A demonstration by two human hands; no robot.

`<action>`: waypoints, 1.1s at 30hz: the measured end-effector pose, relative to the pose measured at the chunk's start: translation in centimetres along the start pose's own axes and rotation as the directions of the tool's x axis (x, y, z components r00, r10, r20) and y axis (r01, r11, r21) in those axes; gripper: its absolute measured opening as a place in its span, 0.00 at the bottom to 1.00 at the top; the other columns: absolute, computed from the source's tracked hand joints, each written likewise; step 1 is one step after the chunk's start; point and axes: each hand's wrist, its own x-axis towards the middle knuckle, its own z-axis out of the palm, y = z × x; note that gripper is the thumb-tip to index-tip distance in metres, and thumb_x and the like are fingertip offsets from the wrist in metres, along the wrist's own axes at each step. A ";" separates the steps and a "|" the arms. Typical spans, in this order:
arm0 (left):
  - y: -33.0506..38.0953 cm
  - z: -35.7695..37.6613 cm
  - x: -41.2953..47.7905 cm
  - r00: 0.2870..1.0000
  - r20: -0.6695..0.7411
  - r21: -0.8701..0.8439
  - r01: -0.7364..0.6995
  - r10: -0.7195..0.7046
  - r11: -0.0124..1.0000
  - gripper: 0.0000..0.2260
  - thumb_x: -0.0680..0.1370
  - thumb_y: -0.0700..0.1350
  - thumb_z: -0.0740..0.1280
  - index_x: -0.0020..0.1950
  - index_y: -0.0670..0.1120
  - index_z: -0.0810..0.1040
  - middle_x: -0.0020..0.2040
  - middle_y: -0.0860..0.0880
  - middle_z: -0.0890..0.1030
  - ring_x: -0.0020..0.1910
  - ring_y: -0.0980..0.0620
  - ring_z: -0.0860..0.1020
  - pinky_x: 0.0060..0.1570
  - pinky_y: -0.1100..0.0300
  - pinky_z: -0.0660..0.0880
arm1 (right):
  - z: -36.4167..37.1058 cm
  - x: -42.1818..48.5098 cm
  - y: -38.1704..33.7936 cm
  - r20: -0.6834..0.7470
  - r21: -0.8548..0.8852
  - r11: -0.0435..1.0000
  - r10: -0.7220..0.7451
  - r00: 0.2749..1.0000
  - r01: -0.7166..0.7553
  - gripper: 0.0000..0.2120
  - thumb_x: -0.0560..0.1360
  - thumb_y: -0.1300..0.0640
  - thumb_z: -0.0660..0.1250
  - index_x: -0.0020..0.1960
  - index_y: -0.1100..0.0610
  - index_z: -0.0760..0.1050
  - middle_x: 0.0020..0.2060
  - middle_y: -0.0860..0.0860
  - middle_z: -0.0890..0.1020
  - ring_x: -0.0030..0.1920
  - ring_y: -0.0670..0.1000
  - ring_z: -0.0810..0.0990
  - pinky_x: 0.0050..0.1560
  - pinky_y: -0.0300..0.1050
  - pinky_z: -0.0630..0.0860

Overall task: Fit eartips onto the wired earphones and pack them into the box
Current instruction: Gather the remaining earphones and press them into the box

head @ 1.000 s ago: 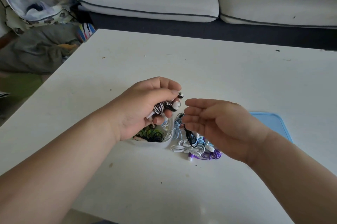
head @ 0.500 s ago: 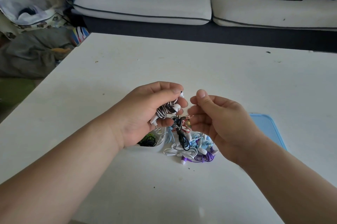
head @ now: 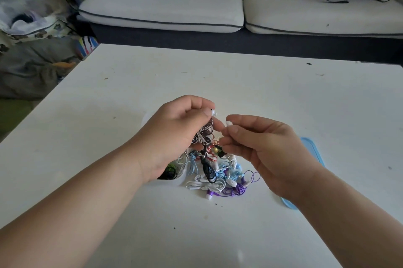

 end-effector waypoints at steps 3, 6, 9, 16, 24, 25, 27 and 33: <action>0.0 0.0 0.1 0.995 -0.009 0.118 -0.096 0.098 0.988 0.05 0.85 0.45 0.64 0.58 0.52 0.79 0.48 0.56 0.88 0.52 0.52 0.83 0.43 0.61 0.80 | -0.2 -0.1 -0.2 -0.024 0.036 0.999 -0.010 1.000 0.011 0.10 0.73 0.70 0.72 0.55 0.68 0.81 0.43 0.63 0.86 0.43 0.59 0.88 0.44 0.44 0.84; 0.0 0.2 0.0 0.988 0.001 0.133 -0.155 0.156 0.979 0.05 0.84 0.44 0.66 0.57 0.51 0.80 0.48 0.57 0.88 0.48 0.58 0.83 0.42 0.66 0.80 | -0.2 -0.3 -0.5 -0.004 0.070 0.997 -0.008 1.000 0.008 0.08 0.73 0.68 0.72 0.51 0.67 0.82 0.44 0.62 0.87 0.44 0.58 0.88 0.45 0.45 0.84; -0.1 0.6 0.0 0.986 -0.023 0.066 -0.161 0.163 0.985 0.06 0.82 0.44 0.69 0.56 0.52 0.84 0.47 0.53 0.87 0.44 0.61 0.82 0.41 0.68 0.78 | 0.1 -0.3 -0.4 0.051 0.119 0.993 0.018 0.999 -0.024 0.07 0.73 0.64 0.72 0.50 0.66 0.83 0.45 0.62 0.86 0.43 0.55 0.87 0.44 0.43 0.84; -0.2 0.9 0.0 0.988 -0.039 0.011 -0.149 0.149 0.989 0.06 0.81 0.44 0.71 0.54 0.54 0.85 0.52 0.44 0.85 0.48 0.50 0.81 0.52 0.49 0.78 | 0.5 -0.3 -0.1 0.134 0.225 0.968 0.077 0.988 -0.106 0.05 0.76 0.62 0.69 0.45 0.62 0.83 0.42 0.57 0.85 0.41 0.51 0.85 0.46 0.42 0.84; -0.4 0.8 0.0 0.983 -0.030 0.028 -0.182 0.183 0.983 0.08 0.81 0.42 0.71 0.55 0.54 0.86 0.51 0.47 0.87 0.55 0.44 0.83 0.59 0.42 0.80 | 0.6 -0.2 -0.1 0.144 0.263 0.955 0.099 0.985 -0.135 0.07 0.77 0.63 0.68 0.44 0.61 0.84 0.42 0.57 0.85 0.41 0.51 0.85 0.48 0.42 0.85; -0.4 0.8 0.1 0.981 -0.030 0.032 -0.192 0.193 0.981 0.09 0.81 0.41 0.71 0.55 0.54 0.86 0.51 0.48 0.87 0.55 0.46 0.84 0.60 0.46 0.81 | 0.7 -0.2 -0.1 0.142 0.263 0.955 0.099 0.985 -0.134 0.07 0.77 0.63 0.68 0.44 0.62 0.84 0.42 0.57 0.85 0.41 0.51 0.85 0.48 0.43 0.85; -0.5 0.8 0.2 0.977 -0.034 0.050 -0.208 0.209 0.977 0.09 0.81 0.42 0.71 0.56 0.54 0.86 0.50 0.50 0.87 0.54 0.50 0.85 0.62 0.51 0.80 | 0.8 -0.2 -0.1 0.140 0.268 0.954 0.099 0.985 -0.134 0.07 0.77 0.63 0.68 0.44 0.62 0.84 0.42 0.57 0.85 0.41 0.51 0.85 0.48 0.42 0.85; -0.6 1.1 0.4 0.968 -0.077 0.071 -0.233 0.239 0.970 0.07 0.80 0.43 0.71 0.54 0.54 0.86 0.48 0.51 0.87 0.53 0.51 0.85 0.62 0.51 0.80 | 0.7 -0.3 -0.3 0.144 0.278 0.954 0.070 0.987 -0.108 0.07 0.77 0.64 0.67 0.45 0.62 0.83 0.41 0.57 0.85 0.41 0.50 0.85 0.48 0.42 0.84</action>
